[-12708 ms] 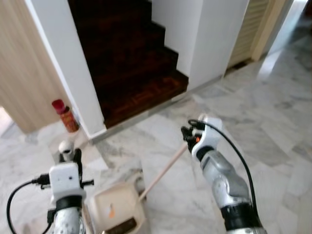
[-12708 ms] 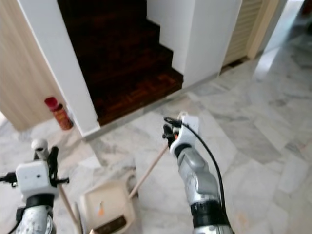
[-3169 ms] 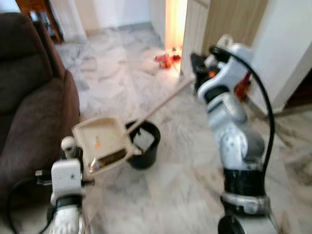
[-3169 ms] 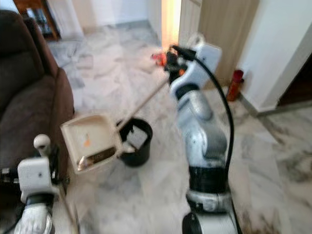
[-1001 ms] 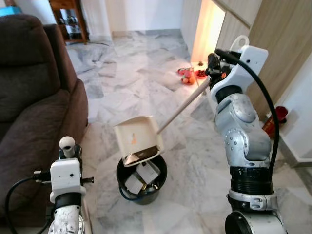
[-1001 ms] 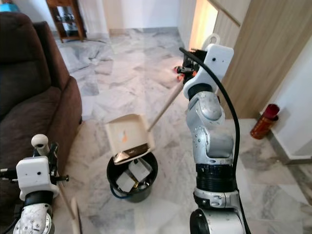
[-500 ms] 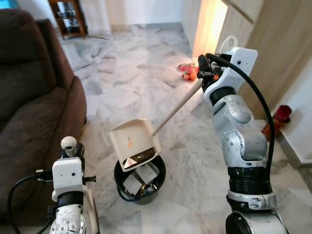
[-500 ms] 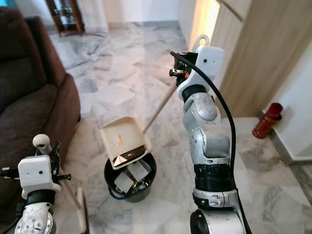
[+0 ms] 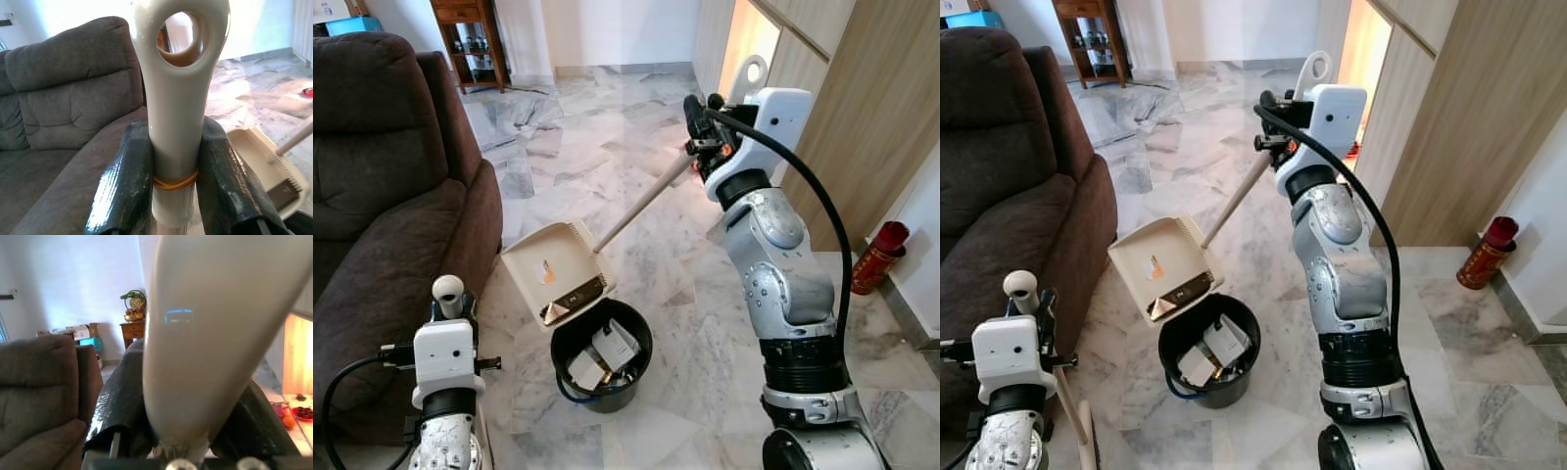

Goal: Sweep floor

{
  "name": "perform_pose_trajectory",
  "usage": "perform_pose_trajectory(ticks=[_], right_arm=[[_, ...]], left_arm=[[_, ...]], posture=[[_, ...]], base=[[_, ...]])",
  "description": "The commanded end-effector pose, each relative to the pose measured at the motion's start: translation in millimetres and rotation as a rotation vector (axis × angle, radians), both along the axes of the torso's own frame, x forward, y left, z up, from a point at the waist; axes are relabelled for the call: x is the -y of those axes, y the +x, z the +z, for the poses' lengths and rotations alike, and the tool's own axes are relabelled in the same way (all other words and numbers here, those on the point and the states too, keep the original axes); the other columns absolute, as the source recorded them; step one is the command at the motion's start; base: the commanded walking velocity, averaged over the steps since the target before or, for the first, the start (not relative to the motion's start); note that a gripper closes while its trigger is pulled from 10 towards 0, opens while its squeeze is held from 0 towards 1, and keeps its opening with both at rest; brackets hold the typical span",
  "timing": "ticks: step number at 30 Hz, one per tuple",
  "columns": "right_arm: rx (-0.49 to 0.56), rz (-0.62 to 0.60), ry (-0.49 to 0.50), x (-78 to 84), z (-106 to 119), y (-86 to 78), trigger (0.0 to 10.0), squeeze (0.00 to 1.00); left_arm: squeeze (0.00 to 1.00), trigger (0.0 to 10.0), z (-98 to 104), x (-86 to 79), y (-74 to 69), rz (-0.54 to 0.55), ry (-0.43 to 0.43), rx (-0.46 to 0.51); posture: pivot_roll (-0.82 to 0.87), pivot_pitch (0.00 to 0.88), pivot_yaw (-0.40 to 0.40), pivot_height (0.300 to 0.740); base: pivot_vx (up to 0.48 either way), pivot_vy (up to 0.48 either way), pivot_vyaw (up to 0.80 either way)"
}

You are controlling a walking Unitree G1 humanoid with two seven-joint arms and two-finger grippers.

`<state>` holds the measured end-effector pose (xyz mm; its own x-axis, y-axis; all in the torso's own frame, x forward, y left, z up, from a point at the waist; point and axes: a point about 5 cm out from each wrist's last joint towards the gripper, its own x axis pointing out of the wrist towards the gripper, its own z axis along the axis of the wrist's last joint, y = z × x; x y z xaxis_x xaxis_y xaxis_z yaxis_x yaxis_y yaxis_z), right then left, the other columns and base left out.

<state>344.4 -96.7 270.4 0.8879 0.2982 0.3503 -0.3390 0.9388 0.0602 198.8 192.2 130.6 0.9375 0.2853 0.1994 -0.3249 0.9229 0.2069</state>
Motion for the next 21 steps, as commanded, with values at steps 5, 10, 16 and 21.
perform_pose_trajectory(ticks=[5,10,16,21], right_arm=[[0.242,0.142,-0.099,-13.8,28,-23.1,10.0,0.0],[0.288,0.211,-0.126,-19.7,29,-30.4,10.0,0.0],[0.358,0.383,-0.23,-33.3,25,-46.6,10.0,0.0],[0.358,0.495,-0.304,-39.1,16,-55.3,10.0,0.0]], left_arm=[[0.0,10.0,6,0.5,-0.2,-0.009,0.008,0.023],[0.0,10.0,5,0.9,-0.1,-0.011,0.007,0.024],[0.0,10.0,5,1.1,0.1,-0.012,0.006,0.023],[0.0,10.0,5,1.3,0.4,-0.013,0.004,0.023]], posture=[[-0.1,0.083,0.035,0.74],[-0.1,0.083,0.035,0.74],[-0.1,0.084,0.036,0.74],[-0.1,0.084,0.036,0.74]], base=[[0.0,0.0,0.0],[0.0,0.0,0.0],[0.0,0.0,0.0],[0.0,0.0,0.0]])
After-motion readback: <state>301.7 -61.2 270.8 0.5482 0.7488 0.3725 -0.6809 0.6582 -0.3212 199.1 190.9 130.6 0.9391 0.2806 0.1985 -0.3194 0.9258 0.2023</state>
